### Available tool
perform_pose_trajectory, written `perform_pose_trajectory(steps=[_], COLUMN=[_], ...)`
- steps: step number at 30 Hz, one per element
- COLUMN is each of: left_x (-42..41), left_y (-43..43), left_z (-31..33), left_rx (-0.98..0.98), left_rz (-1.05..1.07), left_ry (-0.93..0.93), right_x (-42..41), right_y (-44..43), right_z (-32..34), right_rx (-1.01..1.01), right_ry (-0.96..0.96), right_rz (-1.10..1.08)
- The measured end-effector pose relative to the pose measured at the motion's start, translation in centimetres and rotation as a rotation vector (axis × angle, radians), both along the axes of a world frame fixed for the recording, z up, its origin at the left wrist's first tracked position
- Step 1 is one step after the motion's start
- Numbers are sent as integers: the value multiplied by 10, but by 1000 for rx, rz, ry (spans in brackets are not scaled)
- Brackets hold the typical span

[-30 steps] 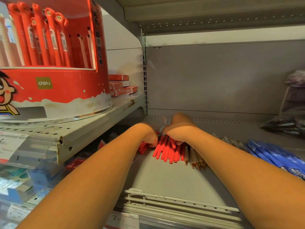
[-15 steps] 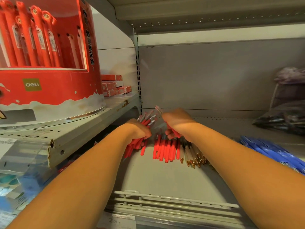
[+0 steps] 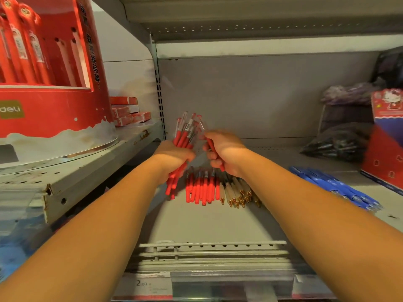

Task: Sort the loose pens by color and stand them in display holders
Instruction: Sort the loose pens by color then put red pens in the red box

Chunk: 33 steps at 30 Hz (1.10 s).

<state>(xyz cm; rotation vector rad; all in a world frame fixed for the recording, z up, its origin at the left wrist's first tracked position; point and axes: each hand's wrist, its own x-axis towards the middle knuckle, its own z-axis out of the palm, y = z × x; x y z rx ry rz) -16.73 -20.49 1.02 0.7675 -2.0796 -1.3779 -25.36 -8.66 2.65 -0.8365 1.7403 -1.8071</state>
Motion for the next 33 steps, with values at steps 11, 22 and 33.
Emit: perform_pose_trajectory(steps=[11, 22, 33], left_x=[-3, -55, -139], left_y=[101, 253, 383], left_z=[28, 25, 21], left_rx=[273, 191, 129], left_rz=[-382, -524, -413], left_ry=[441, 589, 614], right_x=[3, -48, -150], right_y=[111, 259, 400], right_z=[11, -4, 0], right_rx=[-652, -549, -457], right_ry=[-427, -23, 180], right_rz=[-47, -103, -172])
